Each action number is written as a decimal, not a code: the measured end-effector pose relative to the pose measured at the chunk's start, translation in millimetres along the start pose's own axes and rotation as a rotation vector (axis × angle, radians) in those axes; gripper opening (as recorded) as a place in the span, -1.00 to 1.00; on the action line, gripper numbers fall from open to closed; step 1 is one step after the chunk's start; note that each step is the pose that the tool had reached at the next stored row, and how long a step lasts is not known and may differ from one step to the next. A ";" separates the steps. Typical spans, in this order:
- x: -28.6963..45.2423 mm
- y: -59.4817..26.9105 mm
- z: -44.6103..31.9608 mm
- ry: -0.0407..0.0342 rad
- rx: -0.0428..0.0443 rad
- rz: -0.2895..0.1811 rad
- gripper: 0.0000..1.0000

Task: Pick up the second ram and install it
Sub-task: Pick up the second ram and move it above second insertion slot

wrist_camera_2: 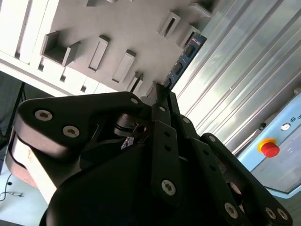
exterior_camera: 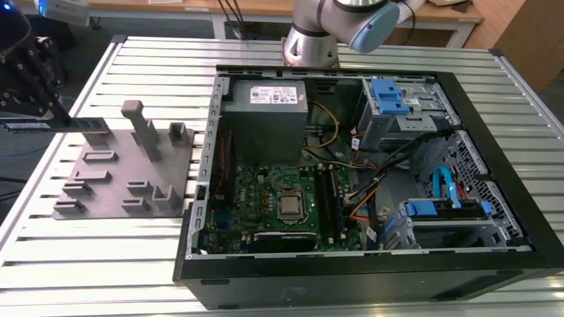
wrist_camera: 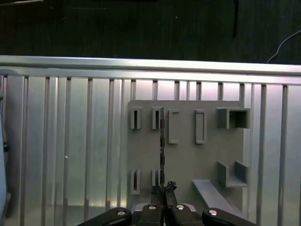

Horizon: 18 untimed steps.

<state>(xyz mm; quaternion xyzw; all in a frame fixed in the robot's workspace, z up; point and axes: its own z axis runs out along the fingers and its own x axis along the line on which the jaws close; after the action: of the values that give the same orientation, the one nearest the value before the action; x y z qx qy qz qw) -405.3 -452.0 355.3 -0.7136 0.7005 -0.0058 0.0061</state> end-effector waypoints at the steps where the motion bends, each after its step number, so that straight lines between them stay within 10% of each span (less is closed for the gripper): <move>1: 0.0 -0.1 -2.6 -0.0001 0.0001 0.000 -0.73; 18: 0.0 -0.7 -40.2 -0.0005 0.0004 0.000 -0.73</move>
<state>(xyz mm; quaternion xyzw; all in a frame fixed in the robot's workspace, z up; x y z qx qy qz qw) -405.3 -452.0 395.5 -0.7136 0.7005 -0.0058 0.0064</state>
